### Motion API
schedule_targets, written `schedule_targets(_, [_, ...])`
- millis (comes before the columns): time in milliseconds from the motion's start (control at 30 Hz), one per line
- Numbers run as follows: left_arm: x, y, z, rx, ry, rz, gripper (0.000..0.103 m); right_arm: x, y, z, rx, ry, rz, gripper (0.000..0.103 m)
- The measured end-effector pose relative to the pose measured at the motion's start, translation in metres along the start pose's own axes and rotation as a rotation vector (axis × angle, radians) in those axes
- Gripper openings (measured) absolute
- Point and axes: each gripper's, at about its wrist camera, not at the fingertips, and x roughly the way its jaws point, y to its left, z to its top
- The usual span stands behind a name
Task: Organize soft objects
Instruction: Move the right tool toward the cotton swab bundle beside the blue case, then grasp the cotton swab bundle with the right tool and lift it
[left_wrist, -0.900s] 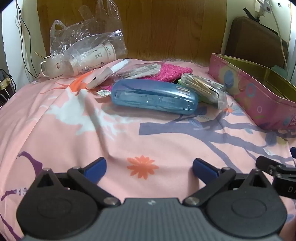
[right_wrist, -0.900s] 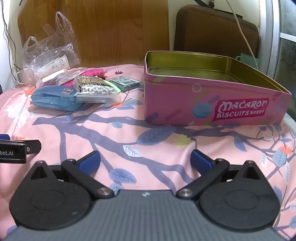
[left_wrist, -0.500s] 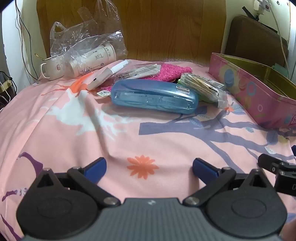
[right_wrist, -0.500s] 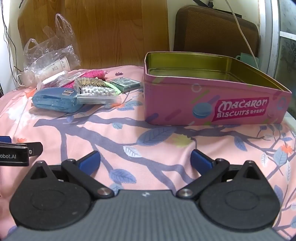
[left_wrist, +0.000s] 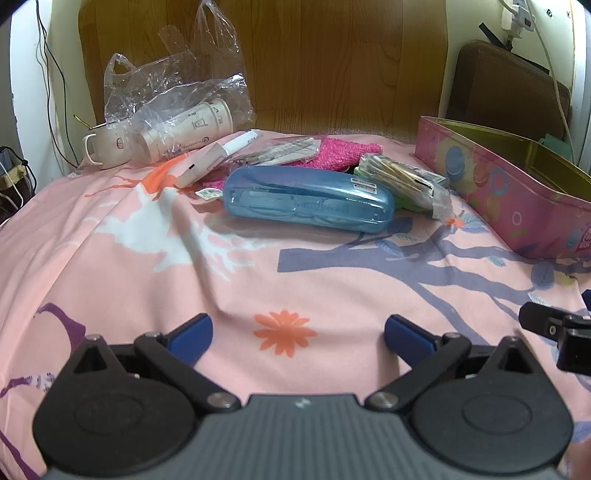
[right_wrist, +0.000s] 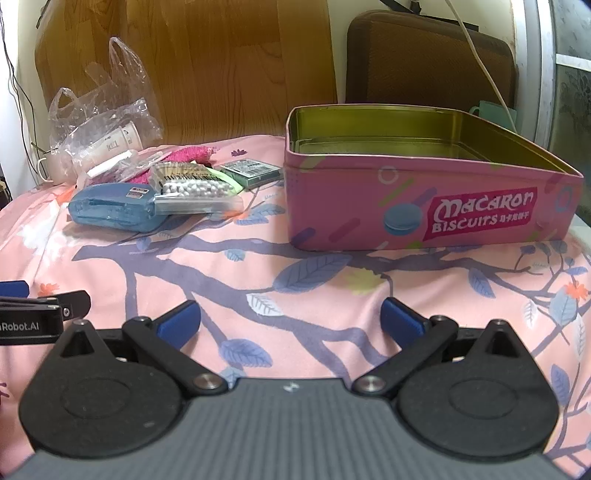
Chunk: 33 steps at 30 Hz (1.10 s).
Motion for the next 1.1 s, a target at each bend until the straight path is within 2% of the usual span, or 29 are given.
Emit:
schedule_targets(267, [-0.001,0.002,-0.001,-0.001,-0.005,-0.011,0.103,-0.004,-0.007,-0.001,0.051,-0.021,0.034,0.103])
schedule_targets(367, [-0.002,0.004,0.001,0.02,0.013,-0.031,0.103,-0.006,-0.011,-0.002,0.089,-0.039,0.054,0.103])
schedule_targets(433, [-0.003,0.012,0.003,0.017,0.021,-0.07,0.103,-0.007,-0.012,-0.003,0.105,-0.049,0.06,0.103])
schedule_targets(567, [-0.002,0.049,0.013,-0.12,-0.004,-0.106,0.103,-0.008,-0.016,-0.003,0.15,-0.07,0.076,0.103])
schedule_targets(633, [0.002,0.069,0.019,-0.173,-0.029,-0.058,0.103,-0.008,-0.016,-0.003,0.155,-0.073,0.069,0.103])
schedule_targets(667, [0.004,0.074,0.022,-0.181,-0.041,-0.029,0.103,-0.008,-0.014,-0.003,0.146,-0.072,0.064,0.102])
schedule_targets(800, [0.02,0.085,0.031,-0.111,-0.071,0.069,0.102,-0.003,0.003,0.002,0.063,-0.065,0.071,0.082])
schedule_targets(867, [0.032,0.088,0.034,-0.104,-0.034,0.061,0.102,0.001,0.018,0.006,0.006,-0.054,0.125,0.067])
schedule_targets(900, [0.037,0.089,0.036,-0.107,-0.014,0.046,0.102,0.004,0.027,0.009,-0.024,-0.046,0.149,0.064])
schedule_targets(967, [0.038,0.087,0.037,-0.088,-0.022,0.025,0.102,0.01,0.046,0.016,-0.102,-0.054,0.158,0.064])
schedule_targets(1100, [0.04,0.087,0.035,-0.067,-0.017,0.001,0.102,0.031,0.072,0.037,-0.232,-0.119,0.082,0.064])
